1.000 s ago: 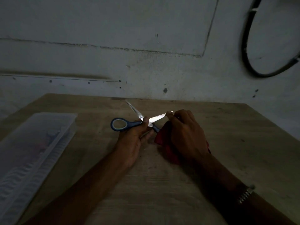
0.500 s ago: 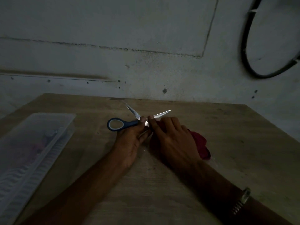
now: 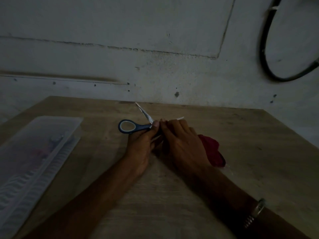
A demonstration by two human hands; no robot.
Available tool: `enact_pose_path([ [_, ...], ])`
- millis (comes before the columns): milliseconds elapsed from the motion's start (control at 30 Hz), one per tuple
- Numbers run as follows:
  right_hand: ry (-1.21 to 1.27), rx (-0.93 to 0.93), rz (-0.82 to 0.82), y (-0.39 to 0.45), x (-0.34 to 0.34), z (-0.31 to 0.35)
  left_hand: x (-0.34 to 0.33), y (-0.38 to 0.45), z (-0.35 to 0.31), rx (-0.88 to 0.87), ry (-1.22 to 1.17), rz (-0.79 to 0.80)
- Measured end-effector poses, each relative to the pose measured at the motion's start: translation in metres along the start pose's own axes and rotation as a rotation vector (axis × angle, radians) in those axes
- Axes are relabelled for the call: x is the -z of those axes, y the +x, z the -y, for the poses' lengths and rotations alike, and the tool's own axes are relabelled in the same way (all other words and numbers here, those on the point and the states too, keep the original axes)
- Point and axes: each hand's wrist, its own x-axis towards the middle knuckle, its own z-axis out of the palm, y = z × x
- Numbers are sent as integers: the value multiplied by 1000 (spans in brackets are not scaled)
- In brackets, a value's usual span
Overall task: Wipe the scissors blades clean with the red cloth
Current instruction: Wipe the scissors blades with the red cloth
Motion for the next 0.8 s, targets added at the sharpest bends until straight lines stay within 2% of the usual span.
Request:
enact_pose_path([
  [233, 143, -68, -236, 2, 3, -8, 0, 1, 1, 12, 57, -3],
  [400, 137, -47, -176, 0, -1, -7, 1, 1, 1, 42, 19, -8],
  [567, -83, 6, -160, -4, -5, -13, 3, 4, 0, 62, -16, -37],
  [800, -59, -188, -260, -7, -9, -46, 3, 4, -2, 39, 27, -78],
])
